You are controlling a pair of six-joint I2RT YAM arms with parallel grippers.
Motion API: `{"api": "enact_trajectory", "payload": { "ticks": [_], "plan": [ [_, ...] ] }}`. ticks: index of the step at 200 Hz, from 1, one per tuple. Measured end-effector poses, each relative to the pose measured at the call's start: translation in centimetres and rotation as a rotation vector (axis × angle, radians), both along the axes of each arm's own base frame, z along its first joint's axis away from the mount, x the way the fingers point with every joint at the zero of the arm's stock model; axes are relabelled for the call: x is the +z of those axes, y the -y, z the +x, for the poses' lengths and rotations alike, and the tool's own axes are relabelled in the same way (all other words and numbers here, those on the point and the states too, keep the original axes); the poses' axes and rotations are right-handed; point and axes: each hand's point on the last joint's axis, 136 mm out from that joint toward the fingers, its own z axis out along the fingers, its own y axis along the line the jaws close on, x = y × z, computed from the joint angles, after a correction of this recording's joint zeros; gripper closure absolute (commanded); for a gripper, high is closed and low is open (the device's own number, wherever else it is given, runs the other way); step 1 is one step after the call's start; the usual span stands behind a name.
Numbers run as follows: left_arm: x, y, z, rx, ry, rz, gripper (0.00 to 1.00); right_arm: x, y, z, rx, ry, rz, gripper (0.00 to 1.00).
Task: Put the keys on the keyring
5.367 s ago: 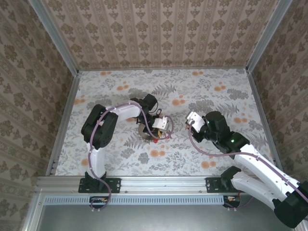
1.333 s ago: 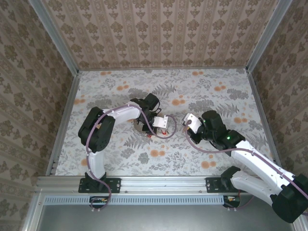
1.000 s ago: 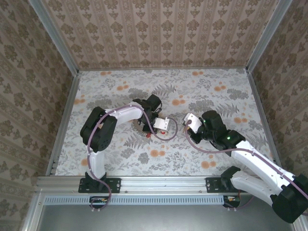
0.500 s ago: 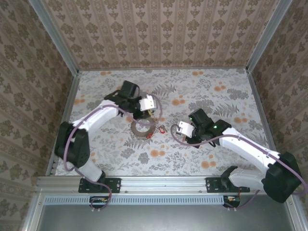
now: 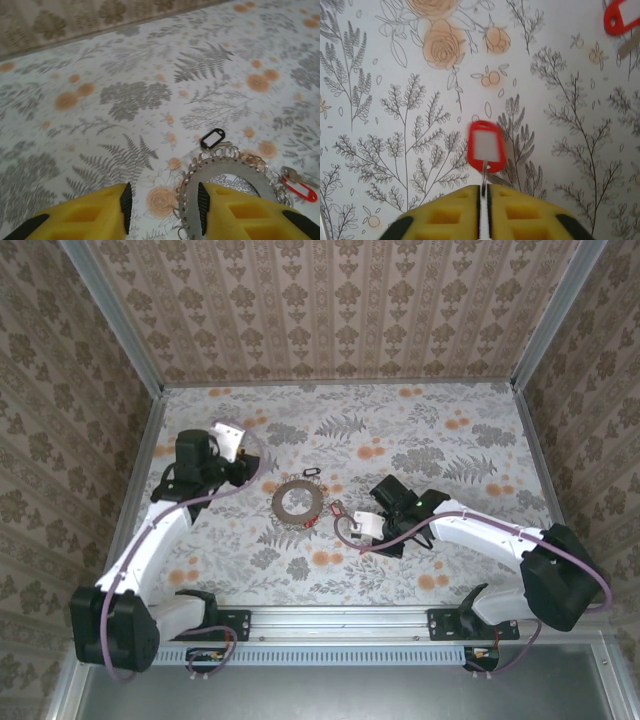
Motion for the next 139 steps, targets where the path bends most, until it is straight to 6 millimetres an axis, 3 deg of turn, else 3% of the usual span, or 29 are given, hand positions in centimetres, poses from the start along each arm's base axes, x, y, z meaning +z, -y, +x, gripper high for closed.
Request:
{"api": "enact_trajectory", "payload": {
  "ticks": [20,53,103,139],
  "plan": [
    [-1.3,-1.1,-1.2,0.072,0.001,-0.034,0.54,0.0,-0.2,0.3,-0.013,-0.016,0.029,0.76],
    [-2.9,-2.0,-2.1,0.141,-0.012,-0.06,0.53,0.8,-0.5,1.2,-0.056,-0.037,0.086,0.74],
    [-2.1,-2.4,-1.7,0.181,-0.009,-0.083,0.41,3.2,-2.9,5.7,-0.132,0.062,0.214,0.59],
    [-0.2,-4.9,-0.6,0.312,-0.063,-0.127,0.34,1.3,-6.3,9.6,-0.16,0.09,0.263,0.61]
  ]
}}
